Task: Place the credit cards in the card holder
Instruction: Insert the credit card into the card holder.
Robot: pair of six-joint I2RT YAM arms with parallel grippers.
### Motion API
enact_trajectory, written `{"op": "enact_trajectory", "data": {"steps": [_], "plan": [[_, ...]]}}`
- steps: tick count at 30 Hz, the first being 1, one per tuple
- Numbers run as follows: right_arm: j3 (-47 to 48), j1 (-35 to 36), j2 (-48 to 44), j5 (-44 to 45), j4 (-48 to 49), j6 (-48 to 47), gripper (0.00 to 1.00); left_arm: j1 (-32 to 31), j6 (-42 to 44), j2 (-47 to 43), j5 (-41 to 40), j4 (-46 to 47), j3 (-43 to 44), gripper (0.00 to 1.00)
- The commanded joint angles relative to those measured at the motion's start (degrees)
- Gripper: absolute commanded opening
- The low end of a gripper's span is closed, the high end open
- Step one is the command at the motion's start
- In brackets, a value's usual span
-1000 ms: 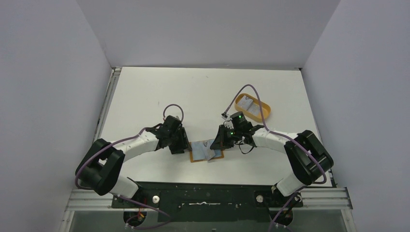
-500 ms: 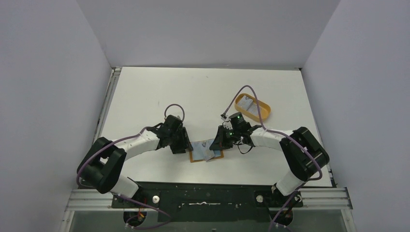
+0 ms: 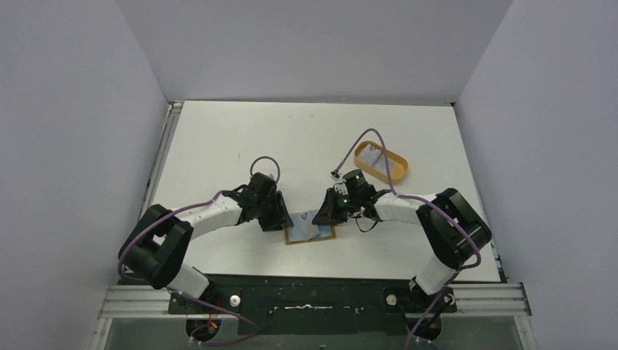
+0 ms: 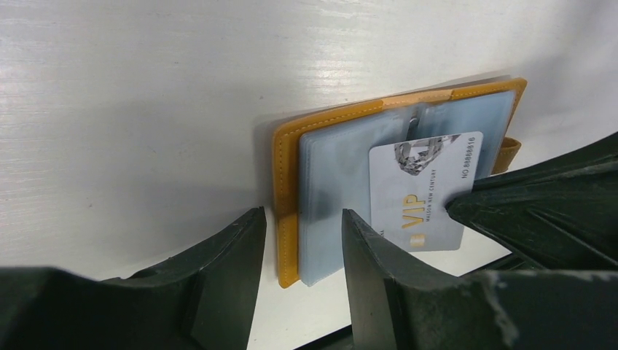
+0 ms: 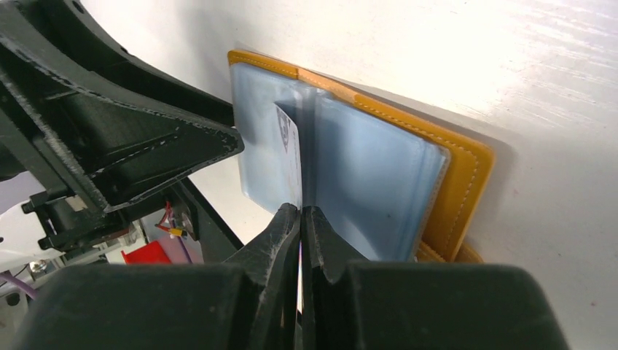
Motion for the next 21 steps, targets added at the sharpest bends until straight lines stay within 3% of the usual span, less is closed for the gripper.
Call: {"op": "enact_trajectory", "data": {"steps": [1, 14, 21], "plan": [[1.0, 0.8, 2.1, 1.0, 3.7, 1.0, 0.00, 0.1, 1.2, 1.1, -1.0, -0.9, 0.0, 0.41], [1.7, -1.5, -5.7, 0.1, -1.5, -0.6, 0.00, 1.9, 3.6, -4.9, -4.3, -6.2, 0.0, 0.40], [0.9, -1.7, -4.7, -0.8, -1.4, -1.2, 0.00, 3.0, 4.2, -5.1, -4.8, -6.9, -0.4, 0.39]]}}
